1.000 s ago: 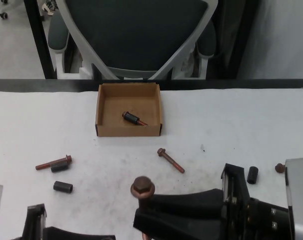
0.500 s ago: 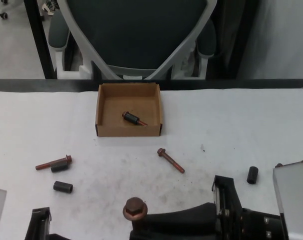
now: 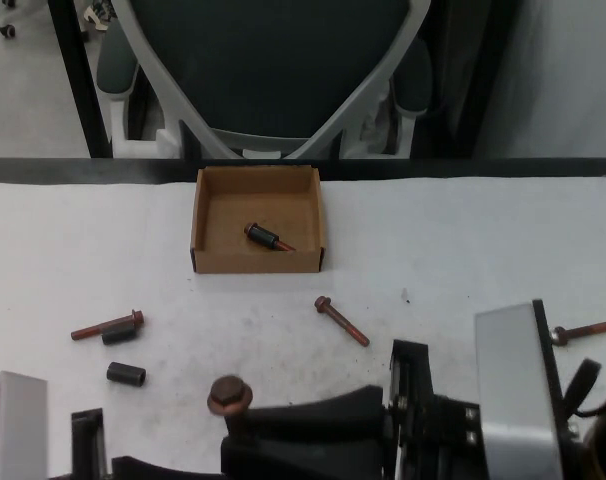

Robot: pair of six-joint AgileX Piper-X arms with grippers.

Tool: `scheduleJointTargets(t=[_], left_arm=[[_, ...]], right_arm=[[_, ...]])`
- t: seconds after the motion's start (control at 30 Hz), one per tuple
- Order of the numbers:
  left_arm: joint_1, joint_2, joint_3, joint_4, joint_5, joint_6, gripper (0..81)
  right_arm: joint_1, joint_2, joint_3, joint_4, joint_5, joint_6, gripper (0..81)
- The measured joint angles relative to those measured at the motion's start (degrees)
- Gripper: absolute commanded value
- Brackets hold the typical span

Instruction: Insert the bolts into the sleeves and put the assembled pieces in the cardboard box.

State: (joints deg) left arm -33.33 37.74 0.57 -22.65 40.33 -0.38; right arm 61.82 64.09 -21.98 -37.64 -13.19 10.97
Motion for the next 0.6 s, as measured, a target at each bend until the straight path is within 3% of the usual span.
scheduleJointTargets(t=[0.6], left_arm=[[0.00,5.37,0.00,-8.25,10.49,-1.91,0.8]], right_arm=[[-0.49,-0.01,-0.13,3.85,0.00,-0.38,0.2]])
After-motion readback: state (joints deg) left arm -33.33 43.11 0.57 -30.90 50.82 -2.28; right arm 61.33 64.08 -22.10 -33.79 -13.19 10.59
